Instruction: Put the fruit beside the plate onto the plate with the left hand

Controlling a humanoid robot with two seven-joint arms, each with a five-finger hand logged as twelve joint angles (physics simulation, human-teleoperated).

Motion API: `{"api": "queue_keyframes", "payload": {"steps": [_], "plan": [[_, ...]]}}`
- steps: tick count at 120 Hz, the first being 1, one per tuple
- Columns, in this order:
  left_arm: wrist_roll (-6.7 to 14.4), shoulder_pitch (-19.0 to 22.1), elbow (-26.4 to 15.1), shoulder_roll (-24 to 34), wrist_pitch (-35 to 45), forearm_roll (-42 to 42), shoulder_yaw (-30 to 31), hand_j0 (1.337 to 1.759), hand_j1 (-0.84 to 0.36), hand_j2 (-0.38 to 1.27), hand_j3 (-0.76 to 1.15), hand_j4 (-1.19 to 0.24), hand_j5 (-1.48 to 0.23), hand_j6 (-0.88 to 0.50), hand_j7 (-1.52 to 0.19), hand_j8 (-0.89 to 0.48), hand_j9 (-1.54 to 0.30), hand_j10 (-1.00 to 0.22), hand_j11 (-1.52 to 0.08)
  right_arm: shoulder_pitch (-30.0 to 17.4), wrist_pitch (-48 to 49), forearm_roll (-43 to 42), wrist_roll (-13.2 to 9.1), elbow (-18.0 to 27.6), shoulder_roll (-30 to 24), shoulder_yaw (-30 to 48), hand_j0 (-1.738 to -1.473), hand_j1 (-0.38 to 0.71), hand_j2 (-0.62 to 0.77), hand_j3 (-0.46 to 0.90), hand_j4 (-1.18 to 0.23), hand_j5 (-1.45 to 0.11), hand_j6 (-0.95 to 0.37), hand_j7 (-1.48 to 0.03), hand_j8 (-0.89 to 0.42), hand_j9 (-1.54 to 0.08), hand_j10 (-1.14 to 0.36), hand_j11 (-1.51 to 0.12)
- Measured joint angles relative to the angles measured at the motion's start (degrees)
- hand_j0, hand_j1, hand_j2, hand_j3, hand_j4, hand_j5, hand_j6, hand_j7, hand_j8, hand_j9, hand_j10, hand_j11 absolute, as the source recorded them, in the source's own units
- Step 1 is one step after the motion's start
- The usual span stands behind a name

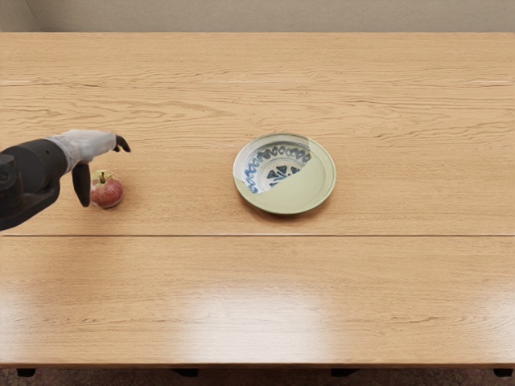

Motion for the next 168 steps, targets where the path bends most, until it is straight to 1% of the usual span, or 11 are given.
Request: {"api": "queue_keyframes", "payload": {"steps": [10,22,34,51,56,70,80,97,168], "plan": [[0.0,0.91,0.04,-0.97,1.0,0.58,0.05,1.658,0.07,0.05,0.0,-0.24,-0.31,-0.24,-0.3,-0.24,-0.3,-0.24,-0.3,0.0,-0.01,-0.01,0.0,0.0,0.0,0.0,-1.658,-0.33,0.0,0.0,-0.01,-0.02,-0.01,-0.02,-0.01,-0.02,-0.01,-0.02],[0.0,1.04,0.2,-1.71,1.61,0.88,0.11,1.658,0.07,0.05,0.0,-0.24,-0.31,-0.24,-0.3,-0.24,-0.3,-0.24,-0.3,-0.02,0.0,0.0,0.01,0.0,0.0,0.0,-1.658,-0.33,0.0,0.0,-0.01,-0.02,-0.01,-0.02,-0.01,-0.02,-0.01,-0.02],[0.0,3.0,0.8,-2.53,1.88,1.67,0.24,1.658,0.07,0.05,0.0,-0.24,-0.31,-0.24,-0.3,-0.24,-0.3,-0.24,-0.3,0.0,0.01,0.0,0.01,0.0,0.0,0.0,-1.658,-0.33,0.0,0.0,-0.02,-0.02,-0.01,-0.02,-0.01,-0.02,-0.01,-0.02],[0.0,3.11,1.82,-2.64,2.38,2.46,0.43,1.658,0.07,0.05,0.0,-0.24,-0.31,-0.24,-0.31,-0.24,-0.31,-0.24,-0.3,0.0,0.01,0.0,0.0,0.0,0.0,0.0,-1.658,-0.33,0.0,0.0,-0.02,-0.02,-0.01,-0.02,-0.01,-0.02,-0.01,-0.02],[0.0,2.93,2.58,-2.87,2.39,2.53,0.48,1.658,0.07,0.05,0.0,-0.24,-0.31,-0.24,-0.31,-0.24,-0.31,-0.24,-0.3,0.0,0.02,0.0,0.0,0.0,0.0,0.0,-1.658,-0.33,0.0,0.0,-0.01,-0.02,-0.01,-0.02,-0.01,-0.02,-0.01,-0.02],[0.0,2.76,5.71,-5.93,2.1,2.49,1.37,1.658,0.07,0.05,0.0,-0.24,-0.31,-0.24,-0.31,-0.24,-0.31,-0.24,-0.31,0.0,0.01,0.0,0.0,0.0,0.0,0.0,-1.658,-0.33,0.0,0.0,-0.02,-0.02,-0.01,-0.02,-0.01,-0.02,-0.01,-0.02],[0.0,2.8,7.19,-6.06,1.99,2.35,2.01,1.658,0.07,0.05,0.0,-0.24,-0.31,-0.24,-0.31,-0.24,-0.31,-0.24,-0.31,0.0,0.01,0.0,0.01,0.0,0.0,0.0,-1.658,-0.33,0.0,0.0,-0.02,-0.02,-0.01,-0.02,-0.01,-0.02,-0.01,-0.02],[0.0,2.76,8.51,-6.06,1.92,2.24,2.58,1.658,0.07,0.05,0.0,-0.24,-0.31,-0.24,-0.31,-0.24,-0.31,-0.24,-0.31,0.0,0.01,0.0,0.01,0.0,0.0,0.0,-1.658,-0.33,0.0,0.0,-0.02,-0.02,-0.01,-0.02,-0.01,-0.02,-0.01,-0.02],[0.0,3.2,9.35,-7.12,2.17,2.54,2.78,1.658,-0.03,0.07,0.0,-0.33,-0.42,-0.33,-0.42,-0.33,-0.42,-0.33,-0.42,-0.01,-0.01,0.01,-0.01,0.0,0.0,0.0,-1.658,-0.33,0.0,0.0,-0.02,-0.02,-0.01,-0.02,-0.01,-0.02,-0.01,-0.02]]}}
